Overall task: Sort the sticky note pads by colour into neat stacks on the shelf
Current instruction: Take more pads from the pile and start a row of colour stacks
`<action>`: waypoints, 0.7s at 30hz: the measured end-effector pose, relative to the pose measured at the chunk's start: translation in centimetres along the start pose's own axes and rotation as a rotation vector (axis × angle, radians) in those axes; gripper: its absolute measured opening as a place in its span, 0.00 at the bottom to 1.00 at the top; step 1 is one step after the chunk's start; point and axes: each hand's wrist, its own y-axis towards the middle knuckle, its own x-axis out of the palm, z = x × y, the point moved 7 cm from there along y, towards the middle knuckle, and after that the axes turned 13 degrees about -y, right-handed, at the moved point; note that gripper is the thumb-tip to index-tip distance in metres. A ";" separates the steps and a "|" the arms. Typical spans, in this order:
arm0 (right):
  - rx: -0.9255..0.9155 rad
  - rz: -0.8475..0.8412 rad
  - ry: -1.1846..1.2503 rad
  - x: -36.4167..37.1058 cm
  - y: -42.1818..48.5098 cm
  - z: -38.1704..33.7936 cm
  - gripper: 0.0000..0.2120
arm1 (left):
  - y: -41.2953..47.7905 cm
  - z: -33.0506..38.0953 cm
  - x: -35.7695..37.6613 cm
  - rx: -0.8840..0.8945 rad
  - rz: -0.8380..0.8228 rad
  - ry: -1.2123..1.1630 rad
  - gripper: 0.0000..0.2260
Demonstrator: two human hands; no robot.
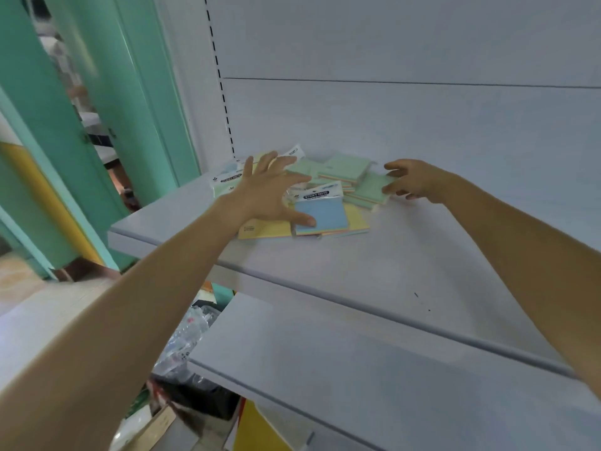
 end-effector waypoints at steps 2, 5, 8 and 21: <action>0.015 0.022 0.041 0.0 -0.2 0.2 0.28 | -0.2 0.7 -0.6 0.027 0.040 0.068 0.36; -0.006 0.134 0.105 0.0 -0.7 -0.2 0.27 | -0.8 1.2 -0.1 0.034 -0.008 0.079 0.29; 0.035 0.262 0.112 0.0 -1.3 -0.2 0.24 | -1.4 1.6 0.6 0.047 -0.032 0.054 0.27; 0.252 0.554 0.222 -1.6 -6.0 3.9 0.19 | -2.9 3.8 1.5 0.075 -0.018 -0.427 0.19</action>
